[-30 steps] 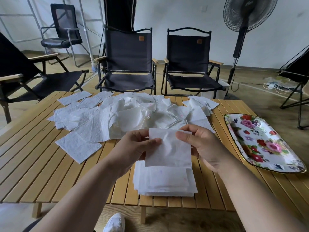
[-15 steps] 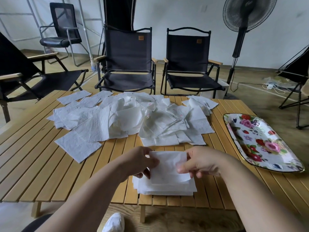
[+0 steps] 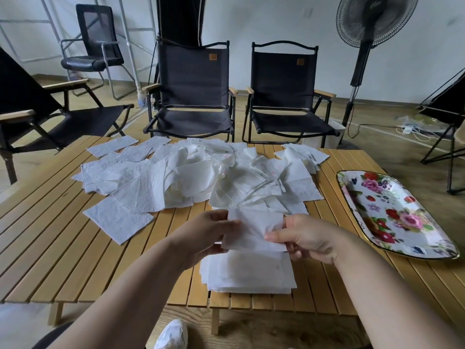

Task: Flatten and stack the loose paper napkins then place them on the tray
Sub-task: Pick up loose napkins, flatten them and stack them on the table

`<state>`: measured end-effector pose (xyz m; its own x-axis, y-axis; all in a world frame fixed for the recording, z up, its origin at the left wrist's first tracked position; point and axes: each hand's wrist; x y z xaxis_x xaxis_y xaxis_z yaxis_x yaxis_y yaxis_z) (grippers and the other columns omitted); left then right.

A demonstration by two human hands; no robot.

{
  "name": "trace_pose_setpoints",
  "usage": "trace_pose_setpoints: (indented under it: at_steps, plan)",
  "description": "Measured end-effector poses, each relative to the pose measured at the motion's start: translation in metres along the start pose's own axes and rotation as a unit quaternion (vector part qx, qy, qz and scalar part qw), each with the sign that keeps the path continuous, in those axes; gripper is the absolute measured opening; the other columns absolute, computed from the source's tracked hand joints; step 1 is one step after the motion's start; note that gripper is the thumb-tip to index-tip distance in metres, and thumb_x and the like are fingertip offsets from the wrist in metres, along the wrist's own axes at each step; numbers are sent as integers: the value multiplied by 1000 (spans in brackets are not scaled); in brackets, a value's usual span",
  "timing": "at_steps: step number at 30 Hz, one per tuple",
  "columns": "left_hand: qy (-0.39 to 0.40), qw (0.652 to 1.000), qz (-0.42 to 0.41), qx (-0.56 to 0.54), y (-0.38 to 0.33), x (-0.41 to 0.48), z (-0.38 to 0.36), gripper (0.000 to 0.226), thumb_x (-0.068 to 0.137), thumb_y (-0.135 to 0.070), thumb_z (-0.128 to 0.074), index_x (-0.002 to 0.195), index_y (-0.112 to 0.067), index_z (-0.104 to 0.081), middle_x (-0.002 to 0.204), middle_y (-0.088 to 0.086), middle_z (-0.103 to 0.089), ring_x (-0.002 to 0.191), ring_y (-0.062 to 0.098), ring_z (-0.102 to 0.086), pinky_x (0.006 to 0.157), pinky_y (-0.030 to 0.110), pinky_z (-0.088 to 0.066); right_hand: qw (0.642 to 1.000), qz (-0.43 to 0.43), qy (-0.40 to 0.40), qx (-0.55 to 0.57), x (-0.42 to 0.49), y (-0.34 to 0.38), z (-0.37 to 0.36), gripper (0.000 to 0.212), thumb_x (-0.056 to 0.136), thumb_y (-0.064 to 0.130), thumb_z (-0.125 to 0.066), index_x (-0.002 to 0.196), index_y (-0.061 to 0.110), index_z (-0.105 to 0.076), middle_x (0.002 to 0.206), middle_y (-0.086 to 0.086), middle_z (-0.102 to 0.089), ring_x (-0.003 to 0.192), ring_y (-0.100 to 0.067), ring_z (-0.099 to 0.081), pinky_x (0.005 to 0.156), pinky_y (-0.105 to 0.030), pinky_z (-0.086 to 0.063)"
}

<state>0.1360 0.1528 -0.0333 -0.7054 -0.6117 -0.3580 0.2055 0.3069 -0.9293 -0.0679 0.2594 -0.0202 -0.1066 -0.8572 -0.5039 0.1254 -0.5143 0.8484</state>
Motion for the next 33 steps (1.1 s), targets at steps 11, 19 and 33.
trace_pose_setpoints:
  at_steps: [11, 19, 33]
  plan:
    - [-39, 999, -6, -10, 2, 3, 0, 19, 95, -12, -65, 113, -7, -69, 106, 13, -75, 95, 26, -73, 82, 36, -60, 1000, 5, 2, 13, 0, 0, 4, 36, 82, 0, -77, 117, 3, -66, 99, -12, -73, 75, -19, -63, 60, -25, -52]
    - [-12, 989, 82, 124, 10, 2, 4, 36, 80, -3, -80, 113, -9, -67, 81, 13, -75, 69, 25, -71, 67, 34, -61, 992, -78, 13, -98, 0, -4, 11, 20, 91, 26, -74, 90, 6, -70, 78, -11, -75, 53, -10, -57, 43, -17, -37]
    - [-146, 899, 38, 411, 9, 17, 30, 25, 96, -43, -59, 92, -18, -64, 70, -3, -70, 52, 8, -54, 49, 21, -42, 912, 61, -342, -220, 34, -28, 10, 17, 91, 35, -69, 86, 20, -64, 79, 3, -66, 74, -15, -61, 64, -28, -49]
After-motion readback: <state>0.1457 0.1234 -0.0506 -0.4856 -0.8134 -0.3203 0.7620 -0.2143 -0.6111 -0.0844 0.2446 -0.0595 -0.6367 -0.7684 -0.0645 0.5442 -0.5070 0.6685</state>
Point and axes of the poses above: each hand's wrist, its own x-axis towards the middle knuckle, its own z-axis out of the back of the hand, y = z × x
